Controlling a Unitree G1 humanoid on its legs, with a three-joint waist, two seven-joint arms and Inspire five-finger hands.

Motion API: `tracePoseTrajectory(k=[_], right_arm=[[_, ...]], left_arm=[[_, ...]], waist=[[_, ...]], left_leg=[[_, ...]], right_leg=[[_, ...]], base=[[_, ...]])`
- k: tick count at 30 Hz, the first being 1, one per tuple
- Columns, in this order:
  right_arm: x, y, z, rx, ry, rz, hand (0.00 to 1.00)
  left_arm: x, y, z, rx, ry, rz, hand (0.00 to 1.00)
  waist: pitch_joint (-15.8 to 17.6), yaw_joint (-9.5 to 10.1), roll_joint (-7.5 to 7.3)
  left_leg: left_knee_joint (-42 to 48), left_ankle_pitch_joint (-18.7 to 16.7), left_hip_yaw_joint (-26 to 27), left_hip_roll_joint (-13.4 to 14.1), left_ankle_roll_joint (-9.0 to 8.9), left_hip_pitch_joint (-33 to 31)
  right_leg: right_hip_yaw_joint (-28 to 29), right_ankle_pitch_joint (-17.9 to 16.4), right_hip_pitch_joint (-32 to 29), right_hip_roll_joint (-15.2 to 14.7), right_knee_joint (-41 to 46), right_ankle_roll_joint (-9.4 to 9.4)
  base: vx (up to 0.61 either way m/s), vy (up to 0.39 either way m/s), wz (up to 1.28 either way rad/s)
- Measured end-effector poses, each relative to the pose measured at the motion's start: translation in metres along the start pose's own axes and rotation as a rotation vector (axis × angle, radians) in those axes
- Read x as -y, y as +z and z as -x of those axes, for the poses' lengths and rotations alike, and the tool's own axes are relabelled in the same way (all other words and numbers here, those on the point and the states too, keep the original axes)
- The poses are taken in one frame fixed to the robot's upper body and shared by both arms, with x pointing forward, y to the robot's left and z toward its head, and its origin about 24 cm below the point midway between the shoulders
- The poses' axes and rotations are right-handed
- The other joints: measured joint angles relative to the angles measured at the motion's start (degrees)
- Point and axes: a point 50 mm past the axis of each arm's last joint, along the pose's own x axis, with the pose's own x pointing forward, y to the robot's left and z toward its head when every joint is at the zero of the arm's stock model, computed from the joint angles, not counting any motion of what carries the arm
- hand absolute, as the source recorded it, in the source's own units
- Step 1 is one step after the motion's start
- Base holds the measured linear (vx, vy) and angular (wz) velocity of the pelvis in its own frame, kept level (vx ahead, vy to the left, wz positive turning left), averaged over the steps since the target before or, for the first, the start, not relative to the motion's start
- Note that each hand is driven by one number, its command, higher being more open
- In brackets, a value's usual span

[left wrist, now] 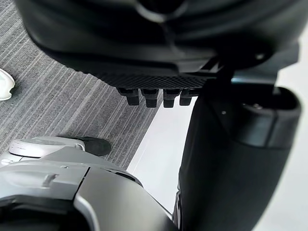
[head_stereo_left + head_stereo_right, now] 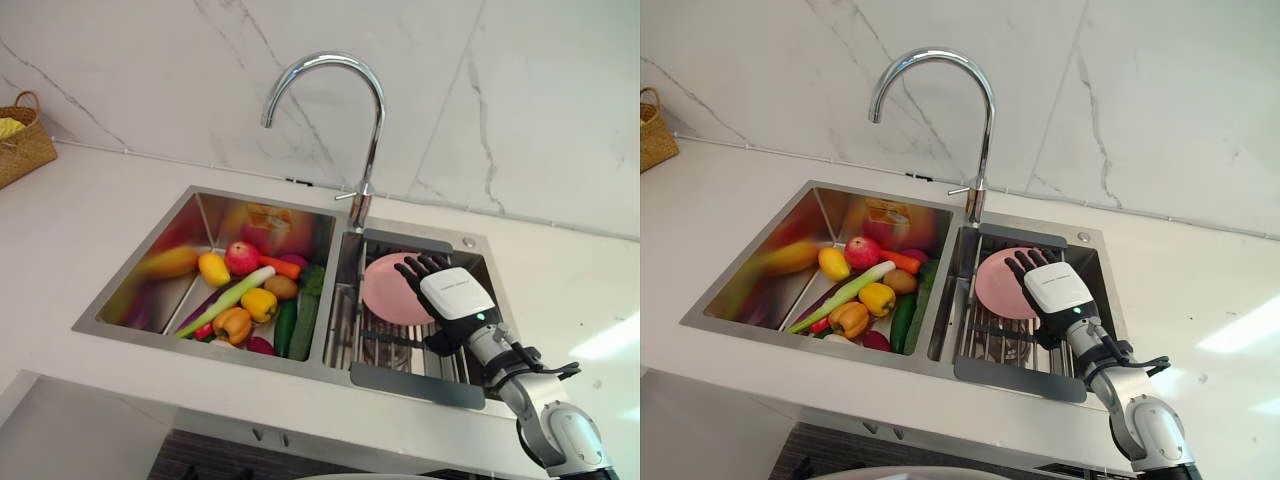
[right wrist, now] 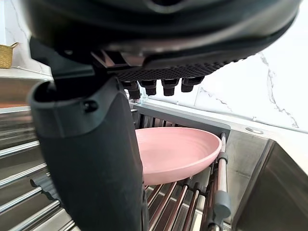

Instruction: Walk over to the sink, pick up the cup, carry it to the dishwasher, place the cup inside the dishwasher, then close the dishwasher door

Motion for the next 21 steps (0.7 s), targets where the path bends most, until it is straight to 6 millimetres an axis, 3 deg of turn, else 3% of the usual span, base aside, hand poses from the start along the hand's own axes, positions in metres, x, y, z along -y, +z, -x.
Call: tracePoseTrajectory(k=[10,11,17,21], right_arm=[[-0.006,0.0,-0.004,-0.013,0.034,-0.008,1.0],[-0.006,-0.001,-0.005,-0.014,0.033,-0.008,0.0],[-0.009,-0.002,-0.009,-0.033,0.023,0.002,0.0],[-0.017,-0.006,-0.015,-0.053,-0.043,0.097,0.0]], left_arm=[[0.002,0.004,-0.002,0.004,-0.018,-0.028,1.0],[0.002,0.004,-0.002,0.004,-0.018,-0.028,1.0],[0.002,0.004,-0.002,0.005,-0.02,-0.031,1.0],[0.002,0.004,-0.002,0.005,-0.02,-0.033,1.0]], waist=[[0.6,0.8,0.87],[0.6,0.81,0.9],[0.6,1.17,0.9],[0.7,1.22,1.0]], left_leg=[[0.0,0.0,-0.3,0.0,-0.02,-0.1],[0.0,0.0,-0.3,0.0,-0.03,-0.1],[0.0,0.1,-0.6,-0.1,-0.02,-0.2],[0.0,0.2,-0.7,-0.1,-0.03,-0.3]], right_leg=[[-0.3,0.0,0.0,0.0,0.0,0.01],[-0.3,0.0,0.0,0.0,0.0,0.01],[-0.6,0.0,0.1,-0.1,0.0,0.02],[-0.7,0.0,0.1,-0.1,0.0,0.02]], base=[[0.0,0.0,0.0],[0.0,0.0,0.0],[0.0,0.0,0.01],[0.0,0.0,0.0]])
